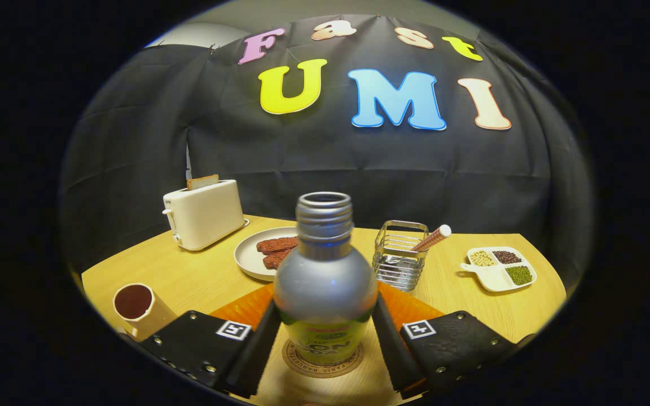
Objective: Take the bottle from table, then pour the juice into the cup, finally place the bottle on the coaster
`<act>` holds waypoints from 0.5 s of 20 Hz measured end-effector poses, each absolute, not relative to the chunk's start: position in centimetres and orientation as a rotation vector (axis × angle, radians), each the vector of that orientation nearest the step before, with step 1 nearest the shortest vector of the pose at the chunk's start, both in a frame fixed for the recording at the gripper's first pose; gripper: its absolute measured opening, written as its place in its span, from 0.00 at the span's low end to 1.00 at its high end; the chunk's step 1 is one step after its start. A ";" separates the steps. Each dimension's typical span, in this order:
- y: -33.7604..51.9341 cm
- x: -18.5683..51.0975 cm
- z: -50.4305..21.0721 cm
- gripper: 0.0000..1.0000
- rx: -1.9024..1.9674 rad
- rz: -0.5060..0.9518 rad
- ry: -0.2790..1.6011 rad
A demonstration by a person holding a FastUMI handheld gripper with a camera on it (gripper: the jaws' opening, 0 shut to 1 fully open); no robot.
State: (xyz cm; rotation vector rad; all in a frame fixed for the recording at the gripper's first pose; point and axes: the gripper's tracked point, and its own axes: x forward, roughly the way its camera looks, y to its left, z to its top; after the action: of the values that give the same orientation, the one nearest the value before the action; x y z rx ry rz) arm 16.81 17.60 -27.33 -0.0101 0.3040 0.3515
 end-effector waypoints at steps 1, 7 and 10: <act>17.7 16.7 -26.6 0.88 0.001 0.355 0.295; 15.2 14.5 -16.3 0.99 0.060 0.305 0.192; 11.4 14.2 -9.7 0.98 0.023 0.179 0.157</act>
State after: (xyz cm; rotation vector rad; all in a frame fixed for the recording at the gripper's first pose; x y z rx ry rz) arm 14.17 11.41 -9.74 0.0225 0.1567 0.1794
